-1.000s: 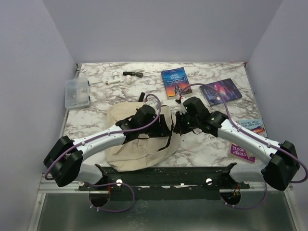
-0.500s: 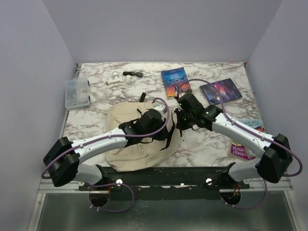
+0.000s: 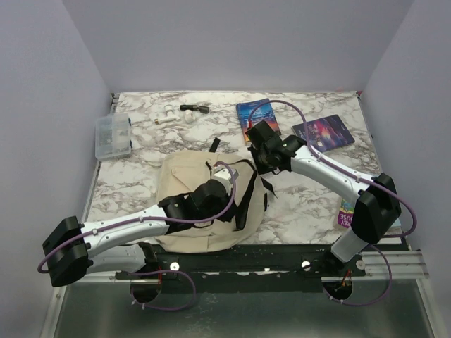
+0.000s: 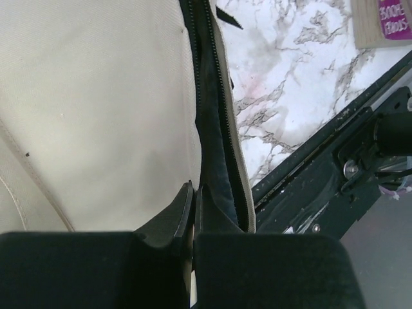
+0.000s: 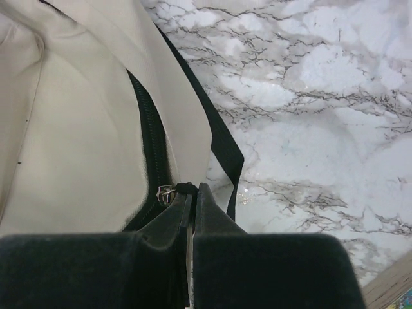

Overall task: Pack the student bag
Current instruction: Unzip the student bag at the center of the board.

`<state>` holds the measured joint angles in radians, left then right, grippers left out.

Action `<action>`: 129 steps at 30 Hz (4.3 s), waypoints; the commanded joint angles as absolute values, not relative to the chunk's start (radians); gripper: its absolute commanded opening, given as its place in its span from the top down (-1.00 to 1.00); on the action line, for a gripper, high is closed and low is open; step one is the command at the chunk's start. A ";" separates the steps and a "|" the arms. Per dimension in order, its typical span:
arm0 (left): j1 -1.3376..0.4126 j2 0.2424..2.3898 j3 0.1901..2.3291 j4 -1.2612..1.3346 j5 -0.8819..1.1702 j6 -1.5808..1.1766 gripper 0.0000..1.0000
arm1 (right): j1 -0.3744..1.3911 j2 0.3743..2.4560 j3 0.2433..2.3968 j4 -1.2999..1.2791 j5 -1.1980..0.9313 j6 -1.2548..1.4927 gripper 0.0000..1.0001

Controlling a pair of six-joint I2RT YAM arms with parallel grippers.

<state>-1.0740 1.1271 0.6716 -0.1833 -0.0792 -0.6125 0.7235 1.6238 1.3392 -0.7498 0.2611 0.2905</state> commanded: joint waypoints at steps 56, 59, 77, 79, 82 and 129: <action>-1.003 1.684 1.450 -0.524 -0.077 0.073 -0.97 | 0.692 0.668 0.805 -0.729 0.313 0.975 -0.49; -1.002 1.734 1.477 -0.530 -0.034 0.104 -0.94 | 0.691 0.633 0.803 -0.774 0.319 0.990 -0.49; -0.976 1.891 1.582 -0.557 -0.181 0.097 0.18 | 0.691 0.620 0.765 -0.784 0.299 0.976 -0.47; -0.967 1.889 1.581 -0.555 -0.182 0.080 0.35 | 0.691 0.627 0.744 -0.775 0.282 0.981 -0.47; -0.955 1.883 1.586 -0.552 -0.198 0.049 0.63 | 0.691 0.635 0.716 -0.767 0.268 0.992 -0.47; -0.605 1.835 1.542 -0.518 -0.209 -0.421 1.00 | 0.692 1.103 0.562 -0.115 -0.141 0.910 0.99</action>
